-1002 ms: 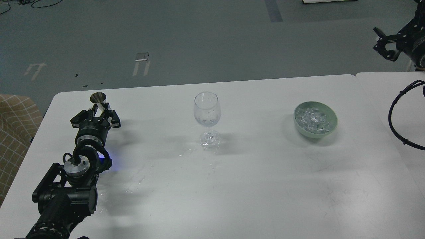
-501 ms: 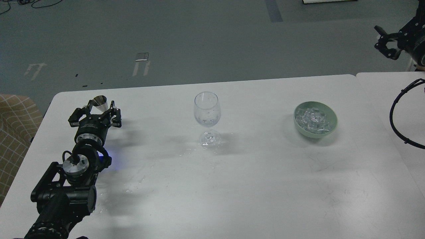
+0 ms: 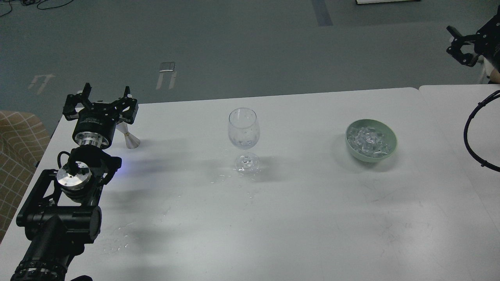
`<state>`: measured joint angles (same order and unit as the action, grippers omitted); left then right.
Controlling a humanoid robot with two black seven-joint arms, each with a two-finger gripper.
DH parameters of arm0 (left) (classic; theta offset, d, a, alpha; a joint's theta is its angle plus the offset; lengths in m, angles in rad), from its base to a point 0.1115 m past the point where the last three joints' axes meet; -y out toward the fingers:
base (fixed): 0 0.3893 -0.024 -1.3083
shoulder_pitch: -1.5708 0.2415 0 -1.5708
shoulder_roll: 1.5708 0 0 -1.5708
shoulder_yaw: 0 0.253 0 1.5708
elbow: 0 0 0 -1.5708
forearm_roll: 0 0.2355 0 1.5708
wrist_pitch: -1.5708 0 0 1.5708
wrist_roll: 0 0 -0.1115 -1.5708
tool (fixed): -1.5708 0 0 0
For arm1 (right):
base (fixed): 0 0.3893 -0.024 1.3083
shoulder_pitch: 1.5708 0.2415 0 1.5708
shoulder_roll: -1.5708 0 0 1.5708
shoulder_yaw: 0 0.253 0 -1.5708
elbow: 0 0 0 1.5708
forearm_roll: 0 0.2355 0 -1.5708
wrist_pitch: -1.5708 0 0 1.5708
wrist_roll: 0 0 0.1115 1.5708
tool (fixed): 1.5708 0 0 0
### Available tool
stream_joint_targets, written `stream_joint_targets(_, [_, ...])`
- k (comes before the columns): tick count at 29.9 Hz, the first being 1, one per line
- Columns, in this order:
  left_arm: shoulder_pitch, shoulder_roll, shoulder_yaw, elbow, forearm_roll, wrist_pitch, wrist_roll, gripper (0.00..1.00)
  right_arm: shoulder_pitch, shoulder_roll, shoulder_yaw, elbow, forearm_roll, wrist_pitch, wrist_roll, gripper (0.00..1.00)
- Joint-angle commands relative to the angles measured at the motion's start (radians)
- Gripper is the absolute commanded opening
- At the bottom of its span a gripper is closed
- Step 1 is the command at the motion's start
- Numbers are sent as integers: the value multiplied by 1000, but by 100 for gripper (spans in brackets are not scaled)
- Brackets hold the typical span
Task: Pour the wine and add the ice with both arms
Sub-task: 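Raise the left gripper up and away from the jigger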
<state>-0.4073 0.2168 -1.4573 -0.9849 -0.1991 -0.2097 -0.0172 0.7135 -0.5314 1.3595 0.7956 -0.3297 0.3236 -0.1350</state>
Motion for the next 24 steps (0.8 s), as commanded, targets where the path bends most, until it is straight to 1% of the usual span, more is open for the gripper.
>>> stream_joint_targets(1, [-10,42,12,-153,10,39,11,98,9,-1,1,34,0,0,0,100])
stream_joint_targets(3, [-28,91,40,-223,38,58,22,98,18,-1,1,56,0,2,2,100])
stream_joint_targets(5, [-57,128,60,-233,75,65,23,98,26,-5,0,62,-3,5,3,100])
stream_joint_targets(6, [-111,154,90,-230,120,72,23,98,43,-12,-2,62,-9,8,6,100])
stream_joint_targets(7, [-160,170,130,-210,173,78,23,98,66,-19,-3,60,-15,8,9,100])
stream_joint_targets(9, [-218,174,201,-157,254,78,22,98,89,-41,-11,56,-20,9,11,100])
stream_joint_targets(13, [-286,167,265,-91,343,75,14,98,90,-68,-36,59,-52,12,15,100])
stream_joint_targets(15, [-320,153,291,-14,362,75,17,98,104,-73,-63,59,-139,12,15,100])
stream_joint_targets(17, [-346,133,330,34,366,73,14,98,106,-73,-71,56,-192,12,15,100])
stream_joint_targets(18, [-373,115,371,81,368,69,10,98,106,-74,-74,53,-242,12,15,100])
stream_joint_targets(20, [-389,102,399,124,366,56,6,98,100,-81,-76,53,-305,12,15,100])
stream_joint_targets(22, [-389,101,393,130,360,53,-4,98,87,-97,-85,56,-374,14,17,100])
stream_joint_targets(23, [-392,96,385,130,348,50,-16,98,86,-107,-104,56,-431,14,17,100])
stream_joint_targets(24, [-397,95,384,121,346,46,-10,98,84,-114,-121,57,-465,15,20,100])
